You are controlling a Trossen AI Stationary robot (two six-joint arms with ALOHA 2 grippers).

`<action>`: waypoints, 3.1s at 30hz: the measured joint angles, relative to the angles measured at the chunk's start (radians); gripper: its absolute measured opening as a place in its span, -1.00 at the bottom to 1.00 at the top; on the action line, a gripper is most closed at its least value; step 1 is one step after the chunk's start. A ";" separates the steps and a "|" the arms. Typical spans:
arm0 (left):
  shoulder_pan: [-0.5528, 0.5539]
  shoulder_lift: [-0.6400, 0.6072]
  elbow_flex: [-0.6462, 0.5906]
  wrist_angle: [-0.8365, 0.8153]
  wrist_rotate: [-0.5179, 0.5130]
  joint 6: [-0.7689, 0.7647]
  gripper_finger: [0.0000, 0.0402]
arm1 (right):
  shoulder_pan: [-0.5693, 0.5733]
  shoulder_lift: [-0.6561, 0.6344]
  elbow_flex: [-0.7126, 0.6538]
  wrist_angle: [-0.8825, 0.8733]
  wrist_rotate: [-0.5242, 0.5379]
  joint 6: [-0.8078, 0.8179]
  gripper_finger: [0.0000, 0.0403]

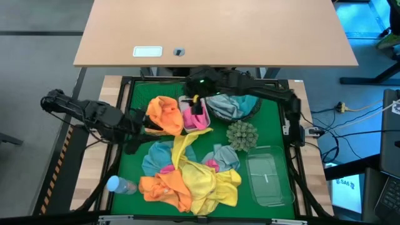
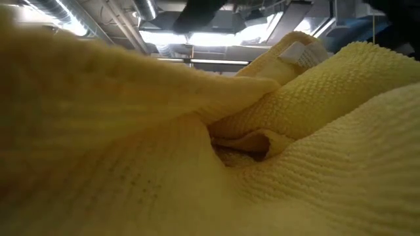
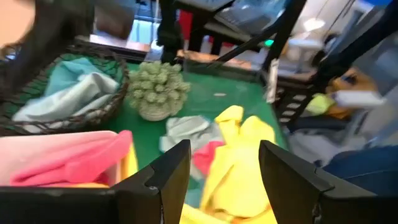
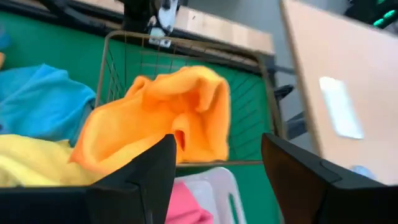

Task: Sort microfiber towel by color & place in baskets
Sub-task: Put the orange microfiber towel into the gold wire basket

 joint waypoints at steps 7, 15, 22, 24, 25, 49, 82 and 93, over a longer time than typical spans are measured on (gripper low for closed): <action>0.001 0.124 0.000 0.003 -0.140 0.135 -0.09 | 0.007 -0.172 0.000 -0.176 -0.009 0.019 0.15; 0.001 0.293 0.000 0.001 -0.272 0.223 -0.09 | 0.011 -0.240 -0.001 -0.436 -0.014 0.102 0.15; 0.001 0.429 0.000 0.000 -0.286 0.186 -0.09 | 0.042 -0.239 -0.083 -0.496 -0.013 0.112 0.15; 0.001 0.460 0.000 0.001 -0.309 0.161 -0.09 | 0.054 -0.239 -0.116 -0.495 -0.014 0.122 0.15; 0.001 0.472 0.000 0.000 -0.326 0.147 -0.09 | 0.056 -0.239 -0.133 -0.495 -0.014 0.125 0.15; 0.128 0.562 0.000 -0.063 -0.349 0.001 -0.11 | 0.099 -0.461 -0.539 -0.401 -0.005 0.265 0.15; 0.160 0.558 0.000 -0.076 -0.311 -0.091 -0.99 | 0.099 -0.539 -0.674 -0.304 -0.005 0.314 0.15; 0.170 0.419 0.039 -0.093 -0.322 -0.095 -1.00 | 0.099 -0.539 -0.674 -0.304 -0.006 0.319 0.15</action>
